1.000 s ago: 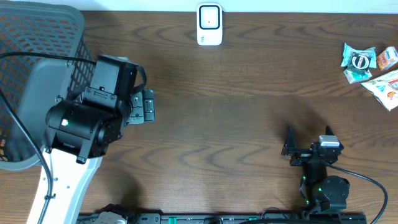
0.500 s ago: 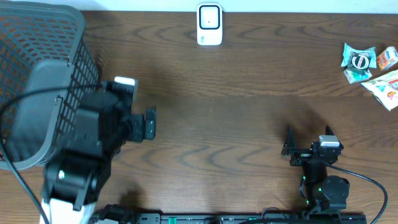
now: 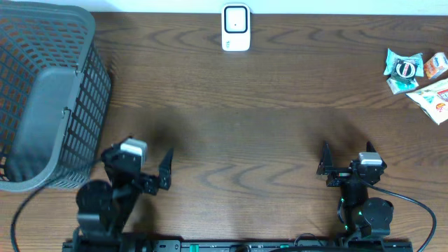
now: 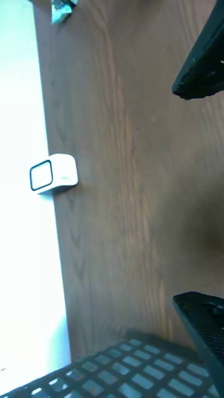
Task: Scan the item barcode
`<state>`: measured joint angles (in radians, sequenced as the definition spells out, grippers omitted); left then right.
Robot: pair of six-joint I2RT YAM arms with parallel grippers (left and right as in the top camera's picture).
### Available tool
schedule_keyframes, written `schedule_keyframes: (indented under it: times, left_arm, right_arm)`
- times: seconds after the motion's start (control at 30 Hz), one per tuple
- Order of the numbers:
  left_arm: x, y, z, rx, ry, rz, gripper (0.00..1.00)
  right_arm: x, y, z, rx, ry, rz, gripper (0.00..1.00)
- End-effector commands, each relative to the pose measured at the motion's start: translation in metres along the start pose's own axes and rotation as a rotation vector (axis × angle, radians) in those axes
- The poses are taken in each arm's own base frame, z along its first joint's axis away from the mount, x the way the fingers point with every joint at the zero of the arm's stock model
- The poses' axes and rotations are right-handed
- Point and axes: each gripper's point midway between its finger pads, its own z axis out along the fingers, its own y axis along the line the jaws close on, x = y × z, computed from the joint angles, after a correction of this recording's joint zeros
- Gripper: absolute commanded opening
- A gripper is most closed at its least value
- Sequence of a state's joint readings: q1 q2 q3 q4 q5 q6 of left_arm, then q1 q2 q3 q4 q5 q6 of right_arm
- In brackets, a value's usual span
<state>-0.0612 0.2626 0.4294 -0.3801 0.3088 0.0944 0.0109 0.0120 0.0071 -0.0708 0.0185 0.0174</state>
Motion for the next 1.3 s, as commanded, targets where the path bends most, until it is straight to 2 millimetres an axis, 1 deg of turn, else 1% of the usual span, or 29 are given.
schedule_keyframes:
  times: [0.0,0.17,0.27,0.37,0.4,0.63,0.77,0.87,0.93,1.0,1.1,1.13,1.27]
  left_arm:
    - [0.009,-0.002,-0.001,0.012,-0.030,0.001,0.98]
    - [0.013,0.001,0.007,0.005,-0.124,0.023,0.98]
    - [0.017,0.009,0.010,-0.026,-0.169,-0.056,0.97]
    - [0.028,0.022,0.015,-0.073,-0.199,-0.159,0.98]
    - [0.030,0.024,0.016,-0.077,-0.212,-0.164,0.98]
    - [0.031,0.028,0.022,-0.078,-0.296,-0.150,0.97]
    - [0.031,0.040,0.020,-0.138,-0.312,-0.234,0.98]
    - [0.031,0.047,0.019,-0.176,-0.317,-0.248,0.98]
    - [0.034,0.047,0.020,-0.178,-0.304,-0.235,0.98]
    - [0.042,0.047,0.022,-0.182,-0.271,-0.243,0.98]
    - [0.061,0.047,0.026,-0.187,-0.191,-0.261,0.98]
    - [0.065,0.047,0.026,-0.188,-0.178,-0.262,0.97]
    - [0.063,0.045,0.026,-0.186,-0.176,-0.197,0.98]
  right_arm:
    - [0.000,-0.002,0.000,0.008,-0.001,-0.007,0.99]
    - [0.000,-0.002,0.000,0.008,-0.001,-0.007,0.99]
    - [0.000,-0.002,0.000,0.008,-0.001,-0.007,0.99]
    - [0.000,-0.002,0.000,0.008,-0.001,-0.007,0.99]
    - [0.000,-0.002,0.000,0.008,-0.001,-0.007,0.99]
    - [0.000,-0.002,0.000,0.008,-0.001,-0.007,0.99]
    - [0.000,-0.002,0.000,0.008,-0.001,-0.007,0.99]
    - [0.000,-0.002,0.000,0.008,-0.001,-0.007,0.99]
    - [0.000,-0.002,0.000,0.008,-0.001,-0.007,0.99]
    - [0.000,-0.002,0.000,0.008,-0.001,-0.007,0.99]
    - [0.000,-0.002,0.000,0.008,-0.001,-0.007,0.99]
    - [0.000,-0.002,0.000,0.008,-0.001,-0.007,0.99]
    - [0.000,-0.002,0.000,0.008,-0.001,-0.007,0.99]
